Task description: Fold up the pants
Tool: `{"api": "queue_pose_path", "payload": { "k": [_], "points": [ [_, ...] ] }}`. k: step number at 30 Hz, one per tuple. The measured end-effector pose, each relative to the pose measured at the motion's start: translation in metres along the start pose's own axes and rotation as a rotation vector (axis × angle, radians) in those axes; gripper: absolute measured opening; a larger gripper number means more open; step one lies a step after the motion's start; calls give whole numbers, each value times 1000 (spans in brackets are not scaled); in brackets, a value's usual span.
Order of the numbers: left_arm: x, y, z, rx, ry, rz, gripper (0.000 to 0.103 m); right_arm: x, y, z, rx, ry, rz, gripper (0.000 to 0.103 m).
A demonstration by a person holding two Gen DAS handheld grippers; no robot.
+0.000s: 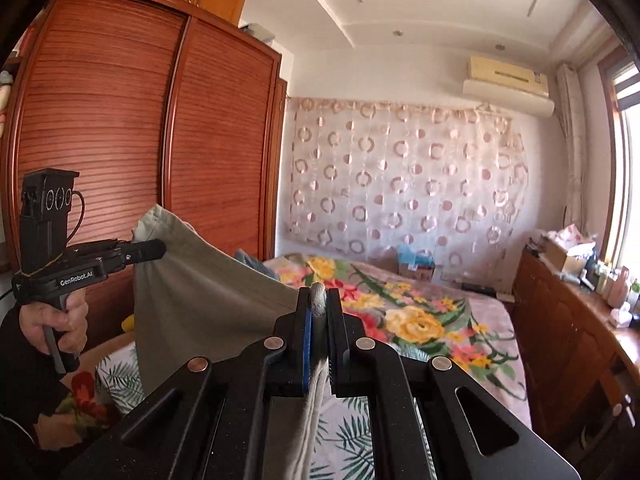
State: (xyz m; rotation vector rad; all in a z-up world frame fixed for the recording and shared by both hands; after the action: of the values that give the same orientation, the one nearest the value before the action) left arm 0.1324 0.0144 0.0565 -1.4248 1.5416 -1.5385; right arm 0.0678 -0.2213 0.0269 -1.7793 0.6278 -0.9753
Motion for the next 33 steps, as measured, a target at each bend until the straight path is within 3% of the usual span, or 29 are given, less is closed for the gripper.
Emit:
{"api": "queue_pose_path", "payload": {
  "k": [2, 10, 15, 23, 30, 33],
  "points": [
    [-14, 19, 29, -49, -19, -3, 8, 8, 5, 23, -38, -15, 12, 6],
    [-62, 81, 165, -242, -131, -22, 8, 46, 89, 159, -242, -29, 66, 6],
    [-70, 94, 215, -311, -168, -24, 8, 70, 95, 218, -328, -47, 81, 6],
    [-80, 112, 246, -391, -209, -33, 8, 92, 97, 270, -414, -79, 119, 6],
    [-80, 131, 256, -462, -226, -13, 8, 92, 104, 277, -502, -109, 174, 6],
    [-83, 132, 257, -483, -218, -28, 15, 99, 99, 281, -526, -96, 185, 15]
  ]
}}
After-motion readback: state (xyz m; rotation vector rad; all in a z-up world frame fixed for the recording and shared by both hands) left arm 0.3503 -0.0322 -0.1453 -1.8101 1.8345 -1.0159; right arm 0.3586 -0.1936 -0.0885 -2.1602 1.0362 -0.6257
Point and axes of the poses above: each gripper's, at about its wrist camera, not at the fingertips, and z roughly the way its jaws point, x to its right, y to its underside, the point moved 9 cm from there along z, roughly the way its jaws point, and after that the axes turned 13 degrees about -z, right-handed, at the moved point
